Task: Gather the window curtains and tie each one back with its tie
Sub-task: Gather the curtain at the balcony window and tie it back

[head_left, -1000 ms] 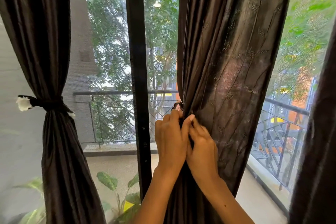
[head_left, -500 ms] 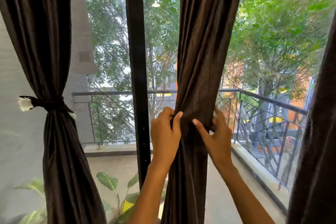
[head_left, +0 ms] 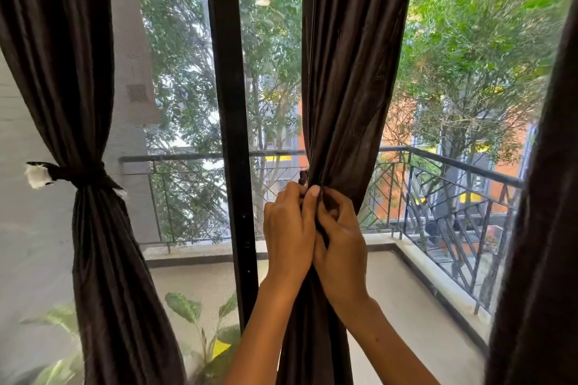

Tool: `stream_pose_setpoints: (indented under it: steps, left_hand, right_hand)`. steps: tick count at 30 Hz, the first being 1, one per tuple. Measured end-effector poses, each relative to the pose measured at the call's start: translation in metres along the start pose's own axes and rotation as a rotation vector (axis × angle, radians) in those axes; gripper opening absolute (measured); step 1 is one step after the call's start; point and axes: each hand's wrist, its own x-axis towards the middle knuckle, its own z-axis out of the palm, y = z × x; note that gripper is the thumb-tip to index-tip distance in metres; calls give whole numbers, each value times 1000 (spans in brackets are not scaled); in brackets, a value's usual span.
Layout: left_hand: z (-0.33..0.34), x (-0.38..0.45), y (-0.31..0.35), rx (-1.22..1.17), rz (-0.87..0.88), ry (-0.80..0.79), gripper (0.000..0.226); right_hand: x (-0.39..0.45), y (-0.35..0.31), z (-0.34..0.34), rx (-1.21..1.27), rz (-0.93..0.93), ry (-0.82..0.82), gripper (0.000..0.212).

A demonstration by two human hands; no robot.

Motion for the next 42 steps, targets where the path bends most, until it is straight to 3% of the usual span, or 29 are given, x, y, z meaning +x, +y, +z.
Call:
stream_pose_setpoints:
  steps: [3,6,9,14,16,19,25,32,35,39,42]
  left_hand:
    - [-1,2,0,-22,-3,-9,25]
    - [0,6,-5,-23,-19,48,22]
    - [1,7,-6,-6,-2,79,21]
    - [3,6,-8,-23,13,86,23]
    - [3,6,-9,-8,19,97,24]
    - [5,6,-8,11,45,107,22]
    - [8,3,-6,-124,8,64,21]
    - [6,12,-5,-177,-50,18,26]
    - [7,16,-9,-242,-41,-1,38]
    - [8,20,-17,-313,-74,-36,38]
    - [8,23,-22,-396,-115,-74,37]
  right_hand:
    - [1,7,-2,-6,-96,-29,38]
    - [2,14,-4,162,-77,-76,43]
    - [9,21,-5,257,84,87,40]
    - [30,24,-9,319,308,188,62]
    - [31,24,-11,221,274,245,46]
    - [21,16,-10,45,63,271,16]
    - [6,-1,-1,71,-46,62,27]
    - [8,7,-6,194,-44,1,28]
    - [10,14,-14,220,-40,19,24]
    - [14,20,-27,241,-30,70,17]
    - [23,29,-36,172,-26,172,26]
